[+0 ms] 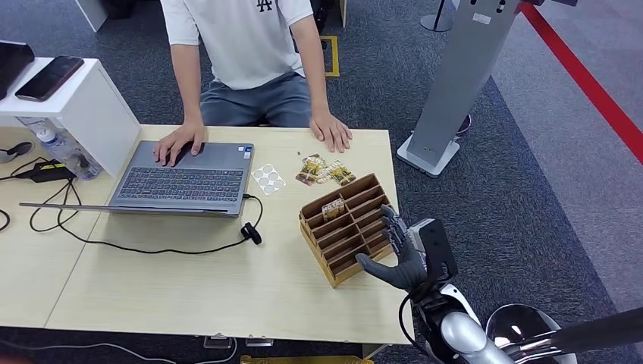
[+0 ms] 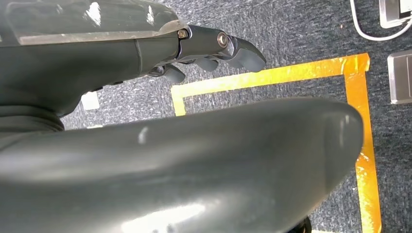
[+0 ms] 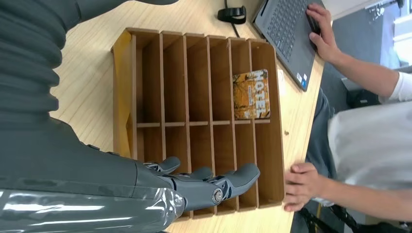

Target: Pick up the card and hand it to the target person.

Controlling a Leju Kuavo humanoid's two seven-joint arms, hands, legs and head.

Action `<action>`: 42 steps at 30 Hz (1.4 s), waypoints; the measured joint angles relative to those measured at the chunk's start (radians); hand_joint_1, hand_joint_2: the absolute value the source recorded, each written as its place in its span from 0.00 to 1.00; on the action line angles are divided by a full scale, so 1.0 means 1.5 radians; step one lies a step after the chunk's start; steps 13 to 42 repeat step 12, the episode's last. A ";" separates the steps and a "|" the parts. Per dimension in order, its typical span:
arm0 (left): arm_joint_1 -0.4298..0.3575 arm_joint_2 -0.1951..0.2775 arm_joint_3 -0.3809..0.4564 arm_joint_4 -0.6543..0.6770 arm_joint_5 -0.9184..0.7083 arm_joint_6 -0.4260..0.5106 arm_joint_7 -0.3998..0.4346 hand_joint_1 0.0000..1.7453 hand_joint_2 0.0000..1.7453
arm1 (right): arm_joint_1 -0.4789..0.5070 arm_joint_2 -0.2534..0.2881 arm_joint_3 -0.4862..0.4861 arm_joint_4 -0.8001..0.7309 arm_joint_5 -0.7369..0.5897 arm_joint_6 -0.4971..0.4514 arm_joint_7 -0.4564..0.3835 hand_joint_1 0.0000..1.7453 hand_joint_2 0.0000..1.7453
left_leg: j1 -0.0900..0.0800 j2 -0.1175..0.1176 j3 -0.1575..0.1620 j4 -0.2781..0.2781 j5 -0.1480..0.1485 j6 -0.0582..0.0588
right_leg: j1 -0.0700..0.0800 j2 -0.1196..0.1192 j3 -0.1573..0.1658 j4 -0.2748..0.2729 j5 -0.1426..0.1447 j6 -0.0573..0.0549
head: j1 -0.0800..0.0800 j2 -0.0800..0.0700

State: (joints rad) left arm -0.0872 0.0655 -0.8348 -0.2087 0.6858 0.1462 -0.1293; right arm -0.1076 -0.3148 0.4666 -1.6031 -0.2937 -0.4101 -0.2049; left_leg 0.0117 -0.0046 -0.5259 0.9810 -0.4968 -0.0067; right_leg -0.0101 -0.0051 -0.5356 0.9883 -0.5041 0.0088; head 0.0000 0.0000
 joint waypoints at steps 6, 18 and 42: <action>-0.001 -0.002 -0.008 -0.001 0.001 0.001 0.002 0.00 0.00 | 0.018 0.000 -0.023 -0.020 0.019 -0.016 -0.006 0.00 1.00 | 0.000 0.001 0.000 0.000 0.000 0.000 | 0.000 0.001 0.000 0.000 0.000 0.000 | 0.000 0.000; -0.001 -0.003 -0.011 0.000 0.004 0.003 0.004 0.00 0.00 | 0.027 0.000 -0.031 -0.016 0.028 -0.016 -0.002 0.00 1.00 | 0.000 0.001 0.000 0.000 0.000 0.000 | 0.000 0.001 0.000 0.000 0.000 0.000 | 0.000 0.000; -0.001 -0.003 -0.011 0.000 0.004 0.003 0.004 0.00 0.00 | 0.027 0.000 -0.031 -0.016 0.028 -0.016 -0.002 0.00 1.00 | 0.000 0.001 0.000 0.000 0.000 0.000 | 0.000 0.001 0.000 0.000 0.000 0.000 | 0.000 0.000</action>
